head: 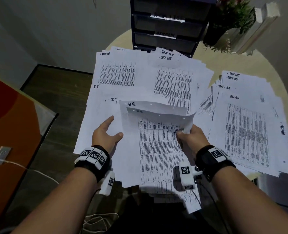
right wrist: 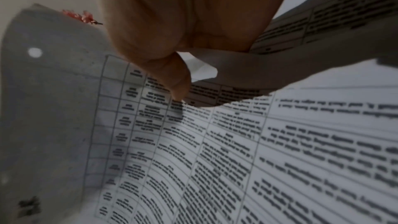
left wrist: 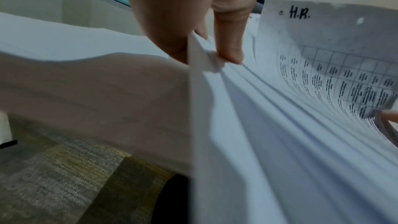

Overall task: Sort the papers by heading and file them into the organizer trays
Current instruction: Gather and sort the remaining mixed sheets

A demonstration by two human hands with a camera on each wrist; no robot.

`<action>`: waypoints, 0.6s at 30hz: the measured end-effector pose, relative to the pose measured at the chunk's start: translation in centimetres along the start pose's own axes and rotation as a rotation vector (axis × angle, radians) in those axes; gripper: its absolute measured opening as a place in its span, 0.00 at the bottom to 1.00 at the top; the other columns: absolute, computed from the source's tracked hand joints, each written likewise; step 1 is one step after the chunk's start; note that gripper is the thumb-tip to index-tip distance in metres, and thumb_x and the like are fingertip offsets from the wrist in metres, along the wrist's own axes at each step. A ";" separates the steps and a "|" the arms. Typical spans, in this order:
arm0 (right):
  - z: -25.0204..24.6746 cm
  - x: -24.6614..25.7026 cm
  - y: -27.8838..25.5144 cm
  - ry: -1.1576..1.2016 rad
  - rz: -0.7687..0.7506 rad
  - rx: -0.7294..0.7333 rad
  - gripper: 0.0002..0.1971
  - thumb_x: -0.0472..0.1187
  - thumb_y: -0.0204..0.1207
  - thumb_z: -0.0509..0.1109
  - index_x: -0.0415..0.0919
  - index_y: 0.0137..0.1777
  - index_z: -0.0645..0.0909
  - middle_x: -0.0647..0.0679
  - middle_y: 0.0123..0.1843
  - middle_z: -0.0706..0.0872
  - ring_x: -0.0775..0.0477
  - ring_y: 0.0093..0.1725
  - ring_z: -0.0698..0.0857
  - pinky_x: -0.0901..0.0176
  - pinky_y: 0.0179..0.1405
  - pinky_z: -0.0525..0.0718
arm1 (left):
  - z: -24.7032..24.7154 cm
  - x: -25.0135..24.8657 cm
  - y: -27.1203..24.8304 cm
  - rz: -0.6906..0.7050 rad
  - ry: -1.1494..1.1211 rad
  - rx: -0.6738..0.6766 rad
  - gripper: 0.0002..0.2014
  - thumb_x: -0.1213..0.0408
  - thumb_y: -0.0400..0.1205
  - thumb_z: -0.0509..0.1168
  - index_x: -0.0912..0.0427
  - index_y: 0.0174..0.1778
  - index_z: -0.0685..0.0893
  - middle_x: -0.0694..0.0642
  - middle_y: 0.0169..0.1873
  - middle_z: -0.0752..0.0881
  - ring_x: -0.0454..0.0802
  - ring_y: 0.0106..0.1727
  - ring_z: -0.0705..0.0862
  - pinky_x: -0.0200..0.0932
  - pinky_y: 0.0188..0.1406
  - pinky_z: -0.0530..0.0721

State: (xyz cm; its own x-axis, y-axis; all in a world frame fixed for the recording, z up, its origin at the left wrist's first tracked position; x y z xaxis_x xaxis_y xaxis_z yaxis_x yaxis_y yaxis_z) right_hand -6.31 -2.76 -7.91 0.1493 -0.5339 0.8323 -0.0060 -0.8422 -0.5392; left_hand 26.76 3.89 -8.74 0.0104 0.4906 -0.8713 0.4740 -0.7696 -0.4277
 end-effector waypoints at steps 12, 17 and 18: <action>0.4 -0.1 0.1 0.006 -0.017 0.038 0.17 0.17 0.70 0.69 0.34 0.54 0.84 0.37 0.52 0.91 0.36 0.56 0.89 0.46 0.58 0.85 | 0.0 0.8 0.2 -0.081 -0.159 -0.040 0.04 0.69 0.74 0.77 0.63 0.41 0.89 0.61 0.39 0.92 0.60 0.42 0.92 0.53 0.50 0.89; 0.4 0.9 -0.6 -0.012 -0.098 0.048 0.14 0.20 0.72 0.71 0.40 0.48 0.84 0.45 0.48 0.91 0.43 0.52 0.88 0.53 0.55 0.82 | 0.1 0.3 -0.2 -0.091 -0.260 -0.055 0.10 0.78 0.72 0.76 0.74 0.45 0.84 0.69 0.44 0.90 0.63 0.46 0.90 0.52 0.49 0.90; 0.6 1.2 -0.7 -0.021 -0.113 0.059 0.14 0.21 0.72 0.72 0.42 0.46 0.84 0.47 0.48 0.91 0.43 0.53 0.88 0.53 0.57 0.82 | 0.0 0.4 -0.2 -0.089 -0.257 -0.052 0.12 0.77 0.71 0.77 0.76 0.45 0.82 0.70 0.43 0.90 0.62 0.43 0.89 0.53 0.47 0.91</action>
State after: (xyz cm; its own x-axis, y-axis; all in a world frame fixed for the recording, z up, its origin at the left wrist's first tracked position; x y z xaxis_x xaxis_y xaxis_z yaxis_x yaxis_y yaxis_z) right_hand -5.55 -2.73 -6.61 0.1660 -0.4337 0.8856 0.0696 -0.8907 -0.4492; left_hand 26.65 4.20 -9.00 -0.2540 0.4303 -0.8662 0.5076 -0.7030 -0.4981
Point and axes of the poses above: each hand's wrist, its own y-axis towards the middle knuckle, its own z-axis out of the palm, x = y × z, the point moved 9 cm from there along y, towards the middle knuckle
